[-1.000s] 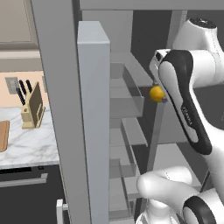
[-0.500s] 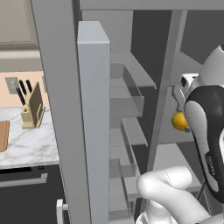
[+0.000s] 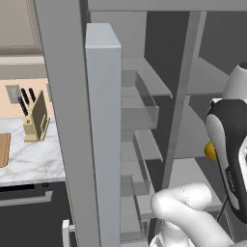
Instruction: Retrieve a lemon from the fridge and place it on the cutting board with the fish.
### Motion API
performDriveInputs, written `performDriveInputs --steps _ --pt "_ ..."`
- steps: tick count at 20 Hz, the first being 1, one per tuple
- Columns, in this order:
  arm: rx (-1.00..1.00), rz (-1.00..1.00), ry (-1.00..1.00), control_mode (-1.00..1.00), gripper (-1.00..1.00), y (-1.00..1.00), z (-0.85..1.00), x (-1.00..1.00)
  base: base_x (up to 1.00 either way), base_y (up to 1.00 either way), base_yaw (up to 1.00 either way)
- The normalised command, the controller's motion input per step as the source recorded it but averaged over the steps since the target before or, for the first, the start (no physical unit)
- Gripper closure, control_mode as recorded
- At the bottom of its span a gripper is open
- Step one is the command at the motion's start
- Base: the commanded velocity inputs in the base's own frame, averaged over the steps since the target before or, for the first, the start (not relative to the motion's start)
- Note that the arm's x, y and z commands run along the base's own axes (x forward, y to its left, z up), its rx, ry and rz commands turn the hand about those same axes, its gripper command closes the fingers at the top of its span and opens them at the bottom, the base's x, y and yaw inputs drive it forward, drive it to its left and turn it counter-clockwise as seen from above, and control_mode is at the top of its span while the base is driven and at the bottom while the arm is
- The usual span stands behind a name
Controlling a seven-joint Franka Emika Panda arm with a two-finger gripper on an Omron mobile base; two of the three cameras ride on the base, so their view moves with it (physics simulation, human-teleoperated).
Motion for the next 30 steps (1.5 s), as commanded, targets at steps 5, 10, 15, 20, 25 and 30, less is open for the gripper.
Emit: performDriveInputs --steps 5,10,15,20,25,30 --pt "0.01 0.04 0.00 -1.00 1.00 -0.02 -0.42 0.21 0.00 0.00 0.00" --pt "0.05 0.04 0.00 -1.00 1.00 0.00 -0.24 0.00 0.00 0.00 0.00" --pt "0.00 0.00 0.00 -1.00 1.00 0.00 -0.02 -0.03 0.00 0.00 0.00" --pt "0.00 0.00 0.00 1.00 1.00 0.00 0.00 -0.05 -0.73 0.02 -0.03" --pt "0.00 0.00 0.00 1.00 1.00 0.00 0.00 0.00 -1.00 0.14 -0.08" --pt "0.00 0.00 0.00 1.00 1.00 0.00 0.00 0.00 -0.98 0.32 -0.10"
